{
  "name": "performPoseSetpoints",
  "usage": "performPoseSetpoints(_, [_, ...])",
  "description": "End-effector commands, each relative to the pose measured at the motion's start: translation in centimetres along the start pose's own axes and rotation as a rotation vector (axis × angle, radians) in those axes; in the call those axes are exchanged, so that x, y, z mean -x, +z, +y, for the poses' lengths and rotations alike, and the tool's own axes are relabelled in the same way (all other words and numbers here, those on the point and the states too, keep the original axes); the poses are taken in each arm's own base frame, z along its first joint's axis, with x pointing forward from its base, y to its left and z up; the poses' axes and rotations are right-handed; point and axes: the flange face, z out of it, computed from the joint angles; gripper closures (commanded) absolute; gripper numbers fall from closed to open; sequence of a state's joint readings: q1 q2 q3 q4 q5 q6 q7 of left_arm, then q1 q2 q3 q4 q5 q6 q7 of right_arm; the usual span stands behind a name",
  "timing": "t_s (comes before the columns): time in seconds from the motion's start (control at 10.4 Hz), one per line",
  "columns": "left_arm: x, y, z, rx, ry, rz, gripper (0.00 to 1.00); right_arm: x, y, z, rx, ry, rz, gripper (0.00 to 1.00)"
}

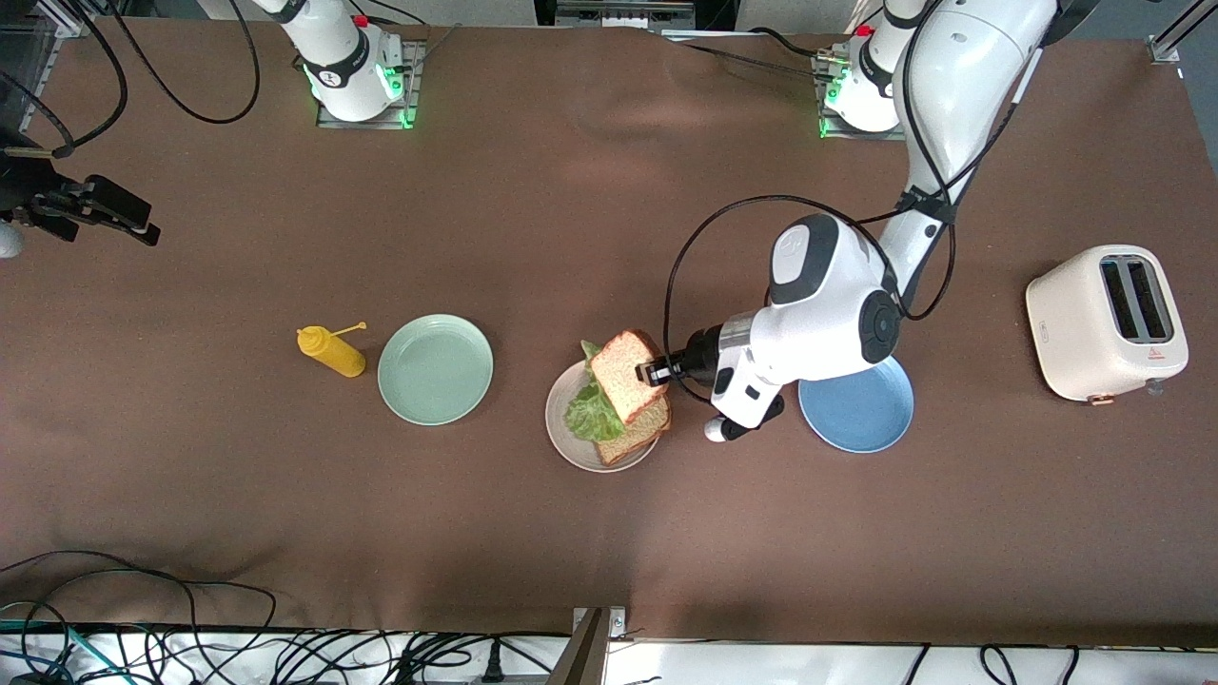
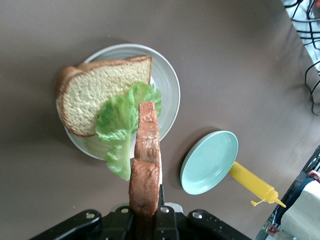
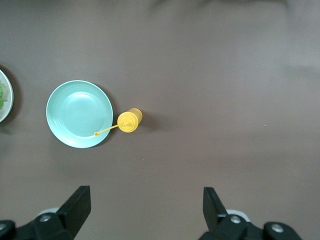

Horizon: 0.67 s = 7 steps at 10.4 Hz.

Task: Make sandwich on beige plate with both arms
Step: 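Carry the bread slice from the toaster over the beige plate, then lower the bread onto the lettuce and open the left gripper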

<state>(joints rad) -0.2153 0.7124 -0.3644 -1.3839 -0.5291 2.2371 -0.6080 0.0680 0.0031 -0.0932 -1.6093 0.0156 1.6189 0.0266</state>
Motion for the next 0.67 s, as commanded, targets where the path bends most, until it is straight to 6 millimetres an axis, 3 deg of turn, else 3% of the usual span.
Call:
performPoseSetpoints(0.0, [2.5, 1.7, 2.9, 0.05, 0.004, 0.019, 1.0, 0.3, -0.6, 0.1, -0.012, -0.004, -0.011, 0.0])
performPoseSetpoints(0.1, [3.6, 3.2, 3.3, 0.041, 0.03, 0.026, 1.0, 0.3, -0.6, 0.1, -0.012, -0.004, -0.013, 0.0])
performPoseSetpoints(0.29, [3.4, 5.2, 2.9, 0.051, 0.045, 0.058, 1.0, 0.3, -0.5, 0.1, -0.012, -0.004, -0.014, 0.0])
performPoseSetpoints(0.58, [1.4, 5.5, 1.4, 0.037, 0.127, 0.078, 1.0, 0.3, -0.6, 0.1, -0.012, -0.004, -0.013, 0.0])
